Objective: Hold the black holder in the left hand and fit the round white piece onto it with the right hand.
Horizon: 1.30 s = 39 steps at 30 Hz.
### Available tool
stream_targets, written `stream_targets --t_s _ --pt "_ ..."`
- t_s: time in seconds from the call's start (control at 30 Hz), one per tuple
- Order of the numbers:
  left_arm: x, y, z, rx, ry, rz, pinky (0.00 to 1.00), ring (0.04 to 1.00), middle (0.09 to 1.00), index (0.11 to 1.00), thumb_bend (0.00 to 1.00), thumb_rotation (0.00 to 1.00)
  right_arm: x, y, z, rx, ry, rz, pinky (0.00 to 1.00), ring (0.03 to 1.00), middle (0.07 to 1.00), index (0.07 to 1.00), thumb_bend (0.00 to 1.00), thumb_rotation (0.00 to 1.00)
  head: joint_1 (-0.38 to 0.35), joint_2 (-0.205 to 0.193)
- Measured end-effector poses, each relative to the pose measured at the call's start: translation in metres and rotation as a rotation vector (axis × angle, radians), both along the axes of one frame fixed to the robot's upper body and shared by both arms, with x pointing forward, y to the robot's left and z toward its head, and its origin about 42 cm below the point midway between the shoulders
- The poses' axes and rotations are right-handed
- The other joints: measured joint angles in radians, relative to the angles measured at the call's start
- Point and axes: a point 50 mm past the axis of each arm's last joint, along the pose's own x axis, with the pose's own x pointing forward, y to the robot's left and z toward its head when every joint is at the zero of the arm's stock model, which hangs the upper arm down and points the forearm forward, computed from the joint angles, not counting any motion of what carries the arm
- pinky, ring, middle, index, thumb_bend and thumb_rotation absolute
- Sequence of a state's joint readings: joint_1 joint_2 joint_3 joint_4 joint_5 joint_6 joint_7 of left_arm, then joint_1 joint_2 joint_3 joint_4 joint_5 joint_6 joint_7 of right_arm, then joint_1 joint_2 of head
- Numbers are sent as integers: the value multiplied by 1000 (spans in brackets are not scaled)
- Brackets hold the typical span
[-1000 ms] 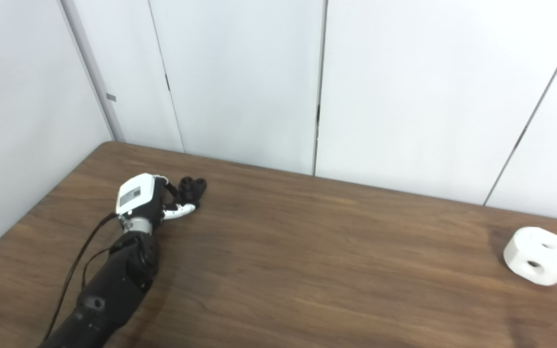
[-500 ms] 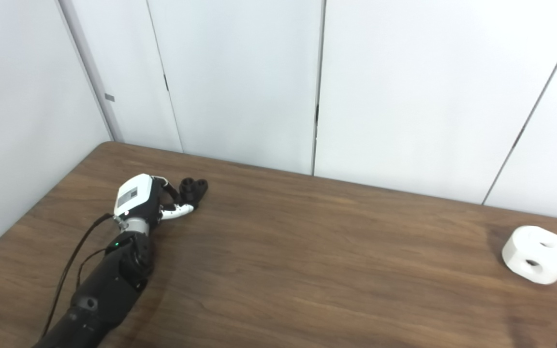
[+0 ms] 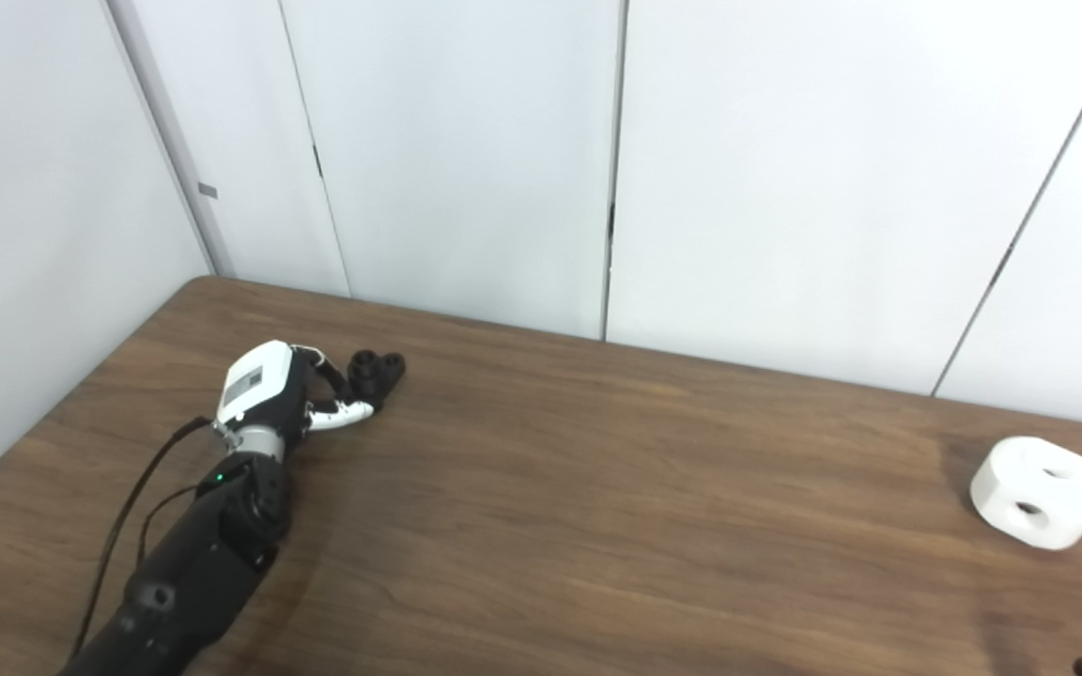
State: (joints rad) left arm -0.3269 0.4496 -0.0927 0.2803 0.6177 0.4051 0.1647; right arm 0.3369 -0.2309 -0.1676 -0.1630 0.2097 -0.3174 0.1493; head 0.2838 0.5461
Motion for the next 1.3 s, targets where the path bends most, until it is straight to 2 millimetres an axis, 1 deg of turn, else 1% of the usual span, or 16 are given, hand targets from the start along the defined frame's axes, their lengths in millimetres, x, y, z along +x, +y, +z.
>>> stream_targets --t_s 0.17,0.23,0.37,0.47,0.5,0.53,0.63,0.7,0.8,0.83,0.87,0.93,1.0,1.07,1.17,1.3 --pt "-18 -6 -2 -31 -6 -41 960 881 810 487 521 48 0 0 0 -1 2 1 1000 1000 943 1000 683 1000 -14 11" --pt "-25 -9 -3 -46 -14 -61 953 893 821 487 521 47 0 1 0 -4 4 3 1000 1000 941 1000 655 1000 -14 11" --pt "-42 -17 -5 -86 -26 -127 914 911 826 487 519 52 0 3 0 -12 12 6 1000 999 931 1000 646 1000 -29 21" --pt "-57 -28 -6 -84 -33 -215 917 904 838 489 518 57 0 3 0 -9 19 2 1000 993 922 1000 654 1000 -29 21" --pt "-61 -33 -7 -82 -33 -239 944 902 842 490 517 57 0 4 0 -8 24 1 1000 991 921 1000 660 1000 -41 32" --pt "-65 -37 -6 -82 -31 -259 972 901 848 490 516 57 0 4 0 -7 29 2 1000 997 940 1000 637 1000 -41 32" --pt "-77 -51 -5 -92 -21 -334 987 899 851 488 516 57 0 7 1 2 38 15 1000 1000 967 1000 610 1000 -51 41" --pt "-83 -60 -4 -87 -21 -382 978 892 840 488 517 56 0 10 2 16 57 22 1000 1000 968 1000 609 1000 -74 73" --pt "-94 -75 -4 -82 -26 -448 974 887 833 487 517 54 -3 17 -2 34 92 17 1000 1000 969 1000 617 1000 -77 78" --pt "-97 -80 -4 -83 -25 -466 973 894 837 488 517 55 -3 19 -1 43 94 8 1000 1000 966 1000 620 1000 -96 95" --pt "-102 -86 -2 -80 -22 -492 972 898 839 488 517 55 -2 21 0 49 99 1 1000 1000 965 1000 622 1000 -118 100" --pt "-110 -98 -2 -87 -10 -543 966 900 833 488 517 55 -3 21 1 49 112 -1 1000 986 951 1000 629 1000 -127 106" --pt "-116 -103 0 -86 3 -573 965 901 827 488 517 55 -3 23 2 45 117 1 1000 971 937 1000 649 1000 -149 117" --pt "-124 -107 3 -74 12 -598 980 916 836 488 517 55 -4 26 3 48 122 4 1000 980 929 987 664 996 -184 140" --pt "-140 -117 8 -88 20 -649 991 918 836 487 517 53 -5 28 2 56 123 5 1000 982 922 973 670 963 -210 160" --pt "-158 -134 7 -132 38 -701 1000 922 839 487 516 55 -5 30 5 56 118 9 1000 978 922 972 674 944 -238 183"
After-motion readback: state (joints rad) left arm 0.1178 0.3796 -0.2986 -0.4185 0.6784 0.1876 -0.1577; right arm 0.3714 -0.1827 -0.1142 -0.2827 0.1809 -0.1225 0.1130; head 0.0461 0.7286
